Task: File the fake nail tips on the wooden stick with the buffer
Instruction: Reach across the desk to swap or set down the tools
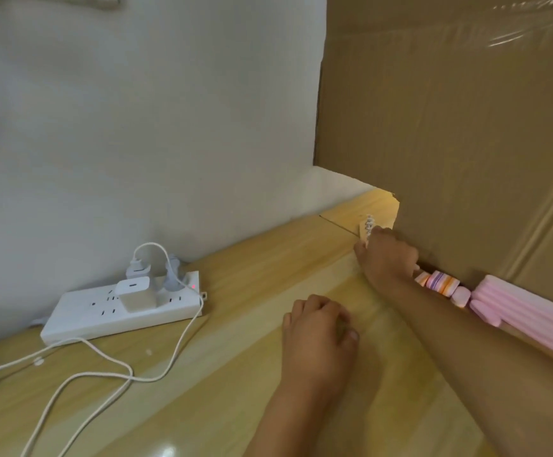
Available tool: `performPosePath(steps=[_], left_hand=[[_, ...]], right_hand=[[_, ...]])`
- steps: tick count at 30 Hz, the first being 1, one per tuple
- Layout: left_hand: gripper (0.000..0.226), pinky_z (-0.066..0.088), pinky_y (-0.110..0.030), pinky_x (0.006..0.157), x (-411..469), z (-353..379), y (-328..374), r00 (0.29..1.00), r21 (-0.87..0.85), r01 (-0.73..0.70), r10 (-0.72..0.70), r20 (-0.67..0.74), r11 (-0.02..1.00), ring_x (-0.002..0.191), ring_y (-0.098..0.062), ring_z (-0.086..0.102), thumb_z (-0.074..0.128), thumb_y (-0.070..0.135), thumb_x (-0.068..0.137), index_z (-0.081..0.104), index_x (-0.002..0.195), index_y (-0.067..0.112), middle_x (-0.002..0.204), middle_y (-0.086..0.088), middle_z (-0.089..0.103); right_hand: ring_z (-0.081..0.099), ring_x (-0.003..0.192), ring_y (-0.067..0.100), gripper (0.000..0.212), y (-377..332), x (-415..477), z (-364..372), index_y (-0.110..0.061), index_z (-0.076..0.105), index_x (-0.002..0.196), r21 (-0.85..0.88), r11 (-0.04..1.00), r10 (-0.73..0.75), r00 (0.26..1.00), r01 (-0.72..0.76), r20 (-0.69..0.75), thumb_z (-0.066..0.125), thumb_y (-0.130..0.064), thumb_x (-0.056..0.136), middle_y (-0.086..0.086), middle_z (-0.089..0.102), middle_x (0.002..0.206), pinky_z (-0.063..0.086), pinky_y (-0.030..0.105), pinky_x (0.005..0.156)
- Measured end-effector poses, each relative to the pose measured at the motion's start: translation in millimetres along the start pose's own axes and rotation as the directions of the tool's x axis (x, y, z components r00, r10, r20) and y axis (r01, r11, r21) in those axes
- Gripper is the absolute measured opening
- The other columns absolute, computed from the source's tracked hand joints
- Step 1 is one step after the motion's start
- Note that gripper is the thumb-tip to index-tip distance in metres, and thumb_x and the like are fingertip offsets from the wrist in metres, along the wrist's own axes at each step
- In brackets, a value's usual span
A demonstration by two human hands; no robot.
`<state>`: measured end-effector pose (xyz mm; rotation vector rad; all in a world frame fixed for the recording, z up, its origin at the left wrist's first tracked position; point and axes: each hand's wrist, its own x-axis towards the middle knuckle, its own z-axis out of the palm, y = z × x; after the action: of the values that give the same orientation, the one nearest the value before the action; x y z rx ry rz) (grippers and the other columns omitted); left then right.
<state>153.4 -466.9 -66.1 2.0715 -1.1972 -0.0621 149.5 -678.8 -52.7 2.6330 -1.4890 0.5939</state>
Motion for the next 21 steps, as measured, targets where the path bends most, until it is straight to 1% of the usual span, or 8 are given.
performPosePath(steps=[3, 5, 7, 9, 10, 15, 19, 21], left_hand=[[0.02, 0.035, -0.028, 0.097, 2, -3, -3, 0.997, -0.151, 0.053, -0.062, -0.052, 0.987, 0.109, -0.012, 0.046, 0.059, 0.024, 0.087, 0.066, 0.105, 0.028, 0.113, 0.01, 0.058], [0.019, 0.039, -0.028, 0.094, 2, -3, -6, 0.992, -0.258, 0.07, -0.095, -0.083, 0.964, 0.105, -0.013, 0.049, 0.06, 0.017, 0.087, 0.068, 0.102, 0.025, 0.106, 0.008, 0.06], [0.018, 0.04, -0.023, 0.088, 3, -3, -7, 0.989, -0.309, 0.073, -0.109, -0.101, 0.948, 0.102, -0.012, 0.05, 0.061, 0.013, 0.086, 0.069, 0.098, 0.023, 0.101, 0.009, 0.06], [0.018, 0.039, -0.021, 0.084, 3, -2, -8, 0.987, -0.346, 0.075, -0.119, -0.109, 0.935, 0.1, -0.012, 0.051, 0.062, 0.011, 0.085, 0.069, 0.094, 0.024, 0.098, 0.01, 0.059], [0.017, 0.04, -0.021, 0.084, 2, -1, -9, 0.986, -0.363, 0.079, -0.127, -0.11, 0.928, 0.1, -0.012, 0.051, 0.062, 0.011, 0.085, 0.069, 0.093, 0.025, 0.097, 0.011, 0.059], [0.015, 0.045, -0.029, 0.089, 0, -12, -4, 0.986, -0.371, 0.143, -0.163, -0.025, 0.918, 0.1, -0.018, 0.055, 0.062, 0.009, 0.084, 0.071, 0.092, 0.018, 0.096, 0.004, 0.061], [0.014, 0.041, -0.024, 0.069, -13, -37, -7, 0.981, -0.423, 0.188, -0.146, 0.13, 0.886, 0.076, -0.015, 0.052, 0.06, 0.005, 0.088, 0.072, 0.095, 0.007, 0.076, 0.003, 0.056], [0.015, 0.042, -0.023, 0.07, -28, -52, -10, 0.979, -0.29, 0.129, -0.075, 0.189, 0.948, 0.079, -0.014, 0.056, 0.06, 0.007, 0.089, 0.072, 0.099, 0.007, 0.088, -0.005, 0.065]], right_hand=[[0.064, 0.092, 0.034, 0.021, -4, -5, 6, -0.015, 0.054, 0.098, 0.009, 0.986, -0.165, 0.986, 0.165, 0.037, 0.041, -0.032, 0.1, 0.012, 0.064, 0.107, 0.034, 0.033, 0.066], [0.063, 0.1, 0.035, 0.034, -9, -1, 6, -0.01, 0.056, 0.119, 0.018, 0.99, -0.142, 0.984, 0.141, 0.109, 0.041, -0.034, 0.1, 0.015, 0.061, 0.121, 0.034, 0.034, 0.068], [0.058, 0.117, 0.038, 0.055, -12, 5, 4, -0.004, 0.041, 0.144, -0.018, 0.998, -0.06, 0.971, 0.066, 0.23, 0.036, -0.04, 0.102, 0.02, 0.04, 0.152, 0.035, 0.038, 0.074], [0.054, 0.124, 0.04, 0.061, -14, 8, 2, -0.003, 0.034, 0.149, -0.049, 0.998, -0.022, 0.958, 0.037, 0.284, 0.032, -0.043, 0.103, 0.022, 0.018, 0.164, 0.036, 0.04, 0.078], [0.055, 0.124, 0.04, 0.058, -15, 7, 2, -0.003, 0.038, 0.146, -0.051, 0.998, -0.018, 0.958, 0.034, 0.288, 0.031, -0.042, 0.104, 0.022, 0.017, 0.164, 0.037, 0.041, 0.08], [0.052, 0.125, 0.036, 0.045, -18, -5, -13, -0.006, 0.048, 0.138, -0.099, 0.986, -0.096, 0.95, 0.131, 0.298, 0.034, -0.033, 0.105, 0.018, 0.033, 0.155, 0.043, 0.04, 0.085], [0.05, 0.124, 0.026, 0.028, 3, -13, -28, -0.014, 0.062, 0.122, -0.358, 0.897, -0.18, 0.953, 0.261, 0.244, 0.047, -0.02, 0.098, 0.008, 0.058, 0.127, 0.039, 0.034, 0.084], [0.059, 0.114, 0.023, 0.025, 17, -22, -33, -0.017, 0.068, 0.113, -0.435, 0.852, -0.189, 0.946, 0.291, 0.263, 0.049, -0.017, 0.097, 0.004, 0.065, 0.116, 0.037, 0.029, 0.079]])
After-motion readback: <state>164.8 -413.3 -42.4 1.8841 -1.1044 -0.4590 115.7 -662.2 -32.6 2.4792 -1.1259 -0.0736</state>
